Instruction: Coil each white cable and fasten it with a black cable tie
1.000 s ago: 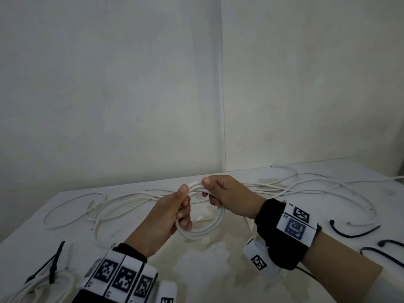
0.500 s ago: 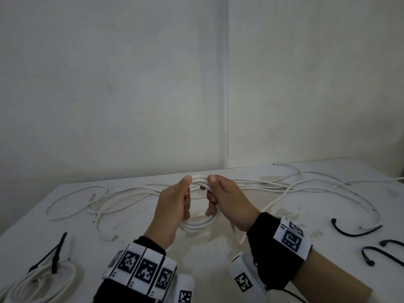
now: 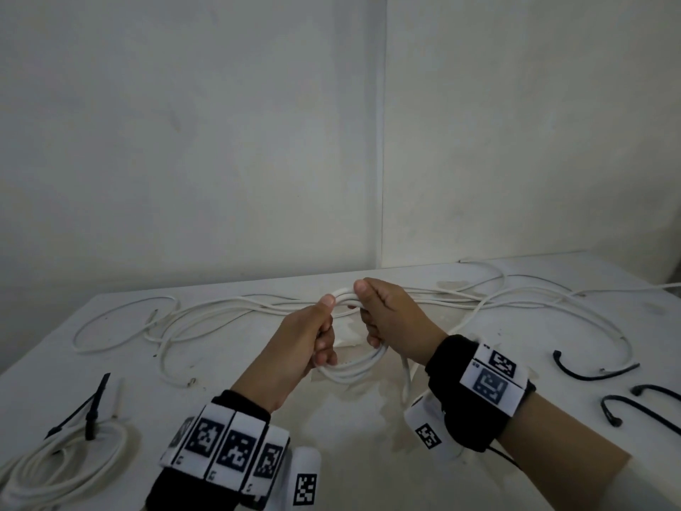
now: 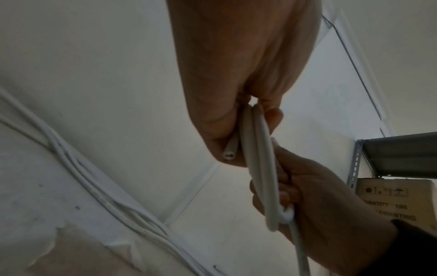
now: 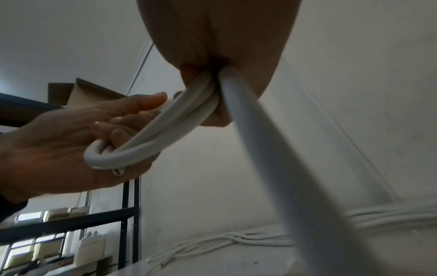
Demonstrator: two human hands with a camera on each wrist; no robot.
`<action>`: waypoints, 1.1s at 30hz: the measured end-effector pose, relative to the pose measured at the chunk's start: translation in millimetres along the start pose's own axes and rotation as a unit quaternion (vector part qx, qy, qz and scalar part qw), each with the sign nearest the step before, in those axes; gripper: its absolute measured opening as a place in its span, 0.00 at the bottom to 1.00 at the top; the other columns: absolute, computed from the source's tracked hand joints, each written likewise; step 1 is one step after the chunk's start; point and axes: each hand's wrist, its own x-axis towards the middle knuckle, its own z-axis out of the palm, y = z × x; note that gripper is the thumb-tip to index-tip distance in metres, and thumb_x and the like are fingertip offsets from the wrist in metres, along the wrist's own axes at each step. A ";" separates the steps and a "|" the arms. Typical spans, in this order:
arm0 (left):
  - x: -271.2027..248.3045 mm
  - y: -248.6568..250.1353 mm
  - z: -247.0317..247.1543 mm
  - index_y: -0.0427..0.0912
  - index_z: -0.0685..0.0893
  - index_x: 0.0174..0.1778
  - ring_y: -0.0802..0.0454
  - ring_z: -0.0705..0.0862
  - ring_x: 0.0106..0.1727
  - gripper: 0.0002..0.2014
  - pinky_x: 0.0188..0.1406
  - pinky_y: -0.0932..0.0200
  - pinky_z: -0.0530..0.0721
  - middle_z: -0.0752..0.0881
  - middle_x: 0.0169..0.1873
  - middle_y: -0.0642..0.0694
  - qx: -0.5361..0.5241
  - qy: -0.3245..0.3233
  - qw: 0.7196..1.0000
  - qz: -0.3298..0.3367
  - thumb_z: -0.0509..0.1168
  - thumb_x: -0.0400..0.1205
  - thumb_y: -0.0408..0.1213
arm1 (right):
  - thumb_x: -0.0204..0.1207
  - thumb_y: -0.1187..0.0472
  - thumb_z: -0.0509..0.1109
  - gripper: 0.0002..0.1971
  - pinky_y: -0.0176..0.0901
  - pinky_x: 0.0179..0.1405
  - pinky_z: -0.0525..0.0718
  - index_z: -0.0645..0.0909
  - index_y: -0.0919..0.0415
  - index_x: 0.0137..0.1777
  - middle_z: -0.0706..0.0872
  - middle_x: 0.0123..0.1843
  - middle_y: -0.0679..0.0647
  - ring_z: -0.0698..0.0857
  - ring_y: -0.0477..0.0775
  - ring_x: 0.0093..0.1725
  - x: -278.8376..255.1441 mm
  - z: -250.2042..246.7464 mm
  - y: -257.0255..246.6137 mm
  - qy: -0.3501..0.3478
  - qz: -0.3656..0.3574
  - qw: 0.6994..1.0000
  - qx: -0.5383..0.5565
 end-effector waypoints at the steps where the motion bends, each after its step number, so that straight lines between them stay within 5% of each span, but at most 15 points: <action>1: -0.2 0.2 1.1 0.41 0.67 0.29 0.57 0.66 0.17 0.20 0.31 0.59 0.76 0.66 0.15 0.52 0.001 0.001 1.000 -0.005 0.52 0.86 0.46 | 0.84 0.55 0.53 0.18 0.36 0.19 0.72 0.67 0.58 0.32 0.65 0.23 0.47 0.65 0.41 0.17 -0.8 -1.0 0.4 0.003 -0.001 1.000 -0.006; 7: -3.3 9.8 -6.7 0.40 0.71 0.26 0.54 0.68 0.16 0.22 0.28 0.60 0.80 0.67 0.14 0.49 -0.050 -0.061 0.996 -0.050 0.53 0.85 0.44 | 0.84 0.54 0.53 0.18 0.36 0.20 0.72 0.65 0.57 0.31 0.65 0.23 0.46 0.65 0.41 0.17 -5.2 -1.6 -1.9 -0.005 -0.006 0.999 -0.032; 15: -5.7 9.4 6.5 0.44 0.63 0.25 0.57 0.57 0.14 0.21 0.16 0.66 0.65 0.59 0.14 0.53 -0.091 0.019 0.996 -0.013 0.56 0.84 0.43 | 0.85 0.56 0.52 0.16 0.35 0.20 0.75 0.70 0.63 0.37 0.64 0.24 0.51 0.65 0.41 0.16 -7.6 -2.2 -15.4 -0.016 -0.006 1.000 0.000; 23: -8.5 9.6 -0.6 0.41 0.66 0.26 0.55 0.63 0.17 0.20 0.29 0.57 0.73 0.63 0.15 0.50 -0.071 -0.051 0.995 -0.037 0.52 0.84 0.42 | 0.84 0.53 0.53 0.18 0.41 0.22 0.74 0.66 0.55 0.31 0.66 0.21 0.42 0.66 0.42 0.17 -10.0 -4.1 -8.0 -0.015 -0.025 0.998 -0.062; 28: -8.9 8.6 5.7 0.44 0.63 0.24 0.58 0.57 0.15 0.20 0.17 0.64 0.64 0.59 0.14 0.53 -0.092 0.021 0.995 -0.011 0.55 0.83 0.41 | 0.84 0.54 0.52 0.17 0.38 0.22 0.76 0.68 0.59 0.34 0.65 0.24 0.49 0.67 0.41 0.17 -8.6 -1.4 -11.1 -0.021 -0.037 0.998 -0.040; 33: -10.4 4.5 11.4 0.45 0.61 0.24 0.57 0.54 0.15 0.20 0.16 0.65 0.59 0.58 0.14 0.54 -0.097 0.045 0.994 0.009 0.54 0.83 0.40 | 0.84 0.55 0.52 0.16 0.35 0.27 0.76 0.76 0.64 0.43 0.74 0.26 0.50 0.77 0.44 0.23 -16.5 -9.3 -6.6 -0.033 -0.074 0.994 -0.078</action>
